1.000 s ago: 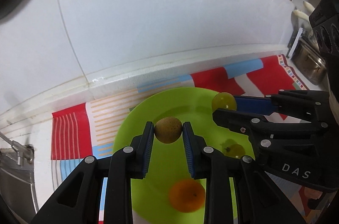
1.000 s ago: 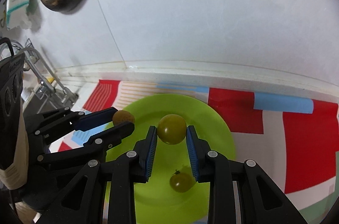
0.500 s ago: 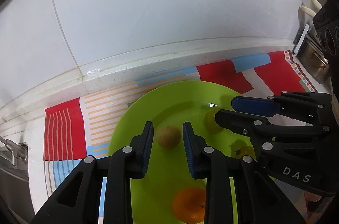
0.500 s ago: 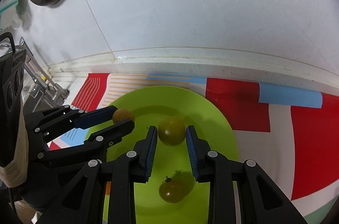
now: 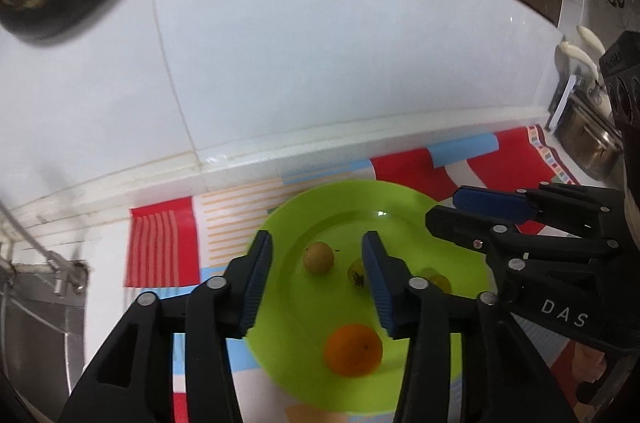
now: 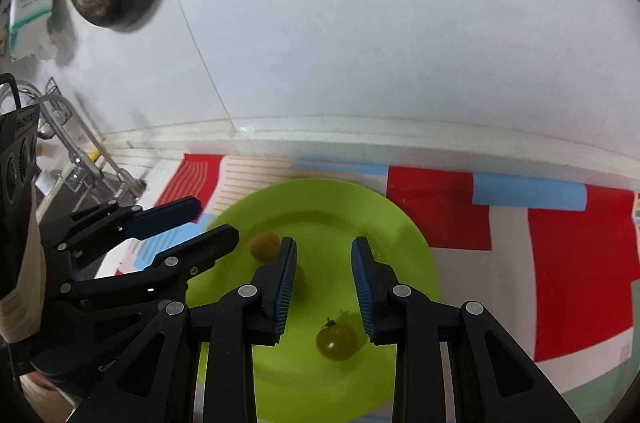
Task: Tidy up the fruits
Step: 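Open both tools to drop the brown fruit and lime onto the plate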
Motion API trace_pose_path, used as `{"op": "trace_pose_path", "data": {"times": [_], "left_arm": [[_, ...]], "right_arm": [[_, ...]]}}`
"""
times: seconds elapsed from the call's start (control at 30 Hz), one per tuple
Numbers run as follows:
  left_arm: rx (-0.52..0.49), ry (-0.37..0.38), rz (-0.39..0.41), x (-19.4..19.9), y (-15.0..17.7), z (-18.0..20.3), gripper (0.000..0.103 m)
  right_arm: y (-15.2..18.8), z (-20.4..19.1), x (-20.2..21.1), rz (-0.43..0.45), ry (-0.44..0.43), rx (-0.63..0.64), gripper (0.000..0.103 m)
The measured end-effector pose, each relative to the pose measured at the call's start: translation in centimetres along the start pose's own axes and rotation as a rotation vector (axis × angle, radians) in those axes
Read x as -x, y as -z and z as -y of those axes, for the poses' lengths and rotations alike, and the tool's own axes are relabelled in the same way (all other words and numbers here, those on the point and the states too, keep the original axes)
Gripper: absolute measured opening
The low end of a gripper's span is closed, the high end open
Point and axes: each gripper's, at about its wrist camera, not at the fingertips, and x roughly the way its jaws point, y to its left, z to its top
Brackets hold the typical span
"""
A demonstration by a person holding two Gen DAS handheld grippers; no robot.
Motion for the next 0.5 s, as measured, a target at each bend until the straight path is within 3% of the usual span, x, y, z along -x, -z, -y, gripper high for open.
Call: {"op": "trace_pose_path", "data": {"times": [0.23, 0.4, 0.5], "left_arm": [[0.025, -0.03, 0.069, 4.7, 0.7, 0.5, 0.07], [0.039, -0.046, 0.106, 7.7, 2.0, 0.9, 0.08], [0.04, -0.038, 0.125, 9.4, 2.9, 1.2, 0.08]], "right_arm": [[0.6, -1.0, 4.2, 0.063, 0.003, 0.0, 0.03], [1.9, -2.1, 7.0, 0.098, 0.02, 0.007, 0.03], [2.9, -2.5, 8.5, 0.115, 0.032, 0.004, 0.035]]}}
